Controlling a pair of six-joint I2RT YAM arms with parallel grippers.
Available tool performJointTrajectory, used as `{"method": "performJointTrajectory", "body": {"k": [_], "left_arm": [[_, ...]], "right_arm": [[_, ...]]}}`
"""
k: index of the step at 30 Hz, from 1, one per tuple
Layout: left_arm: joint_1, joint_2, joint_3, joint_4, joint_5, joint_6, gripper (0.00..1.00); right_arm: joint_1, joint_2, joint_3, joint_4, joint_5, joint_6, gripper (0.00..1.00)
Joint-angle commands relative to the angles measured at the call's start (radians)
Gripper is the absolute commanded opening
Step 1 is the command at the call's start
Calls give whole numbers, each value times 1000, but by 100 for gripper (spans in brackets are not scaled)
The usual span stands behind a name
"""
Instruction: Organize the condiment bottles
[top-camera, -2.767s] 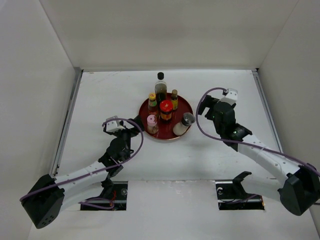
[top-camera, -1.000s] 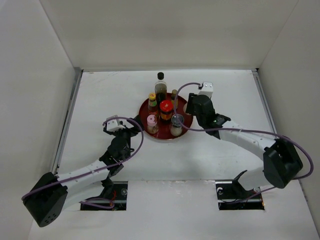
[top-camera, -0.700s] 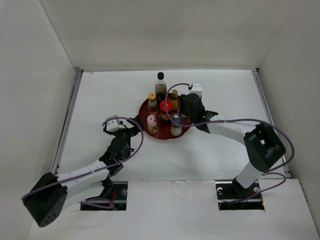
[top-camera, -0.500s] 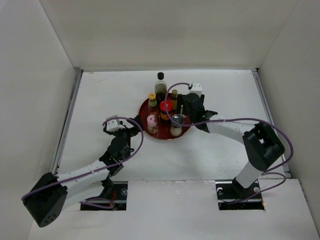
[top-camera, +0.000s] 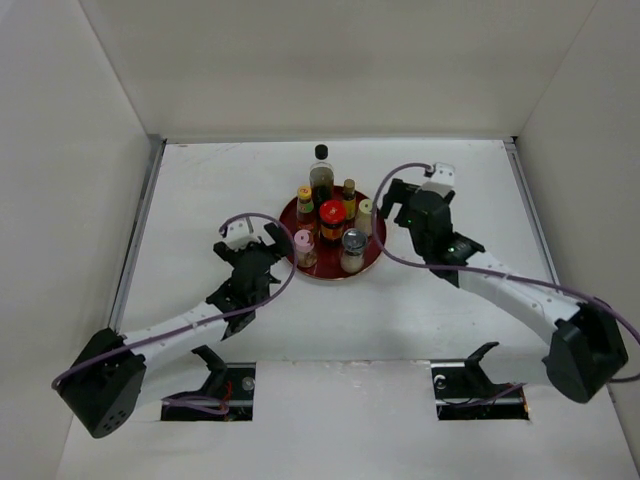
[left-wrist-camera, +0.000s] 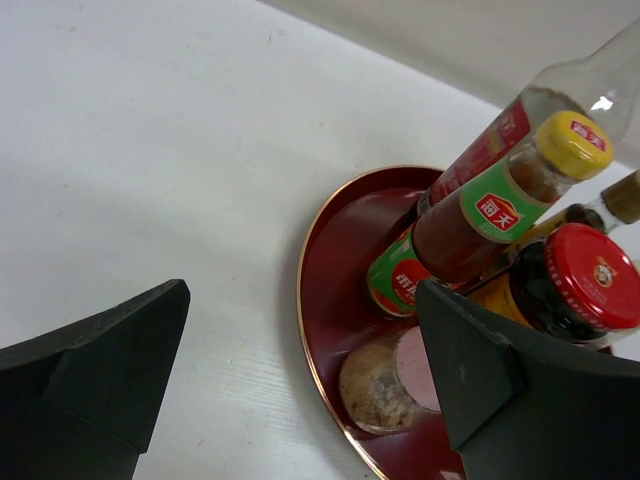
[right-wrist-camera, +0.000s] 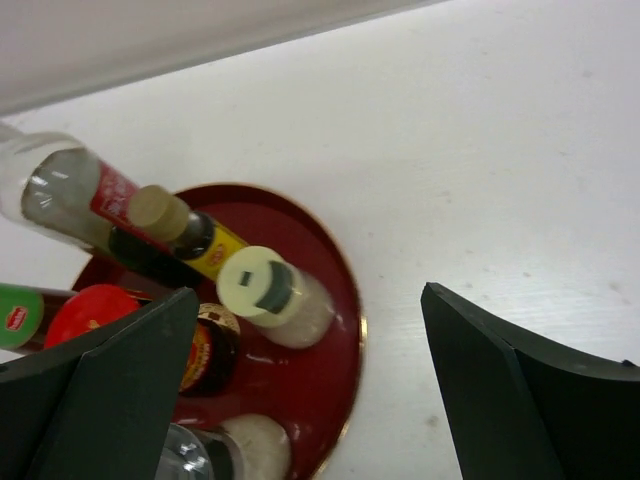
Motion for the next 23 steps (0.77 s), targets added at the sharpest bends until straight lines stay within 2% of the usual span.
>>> {"method": "performJointTrajectory", "body": {"k": [1, 5, 9, 14, 18, 23], "left_arm": [[15, 39, 153, -225, -18, -41, 100], [1, 42, 246, -408, -35, -94, 100], [-37, -51, 246, -494, -35, -108, 100], [-140, -108, 305, -698, -58, -107, 100], [-200, -128, 312, -750, -113, -125, 100], [-185, -101, 374, -813, -101, -127, 100]], "right_arm": [[-45, -99, -115, 21, 54, 82, 100], [-105, -159, -240, 39, 40, 168, 100], [-142, -159, -285, 71, 17, 191, 100], [-144, -132, -330, 120, 27, 231, 100], [-140, -67, -351, 163, 13, 238, 100], [-120, -67, -346, 175, 14, 211, 100]]}}
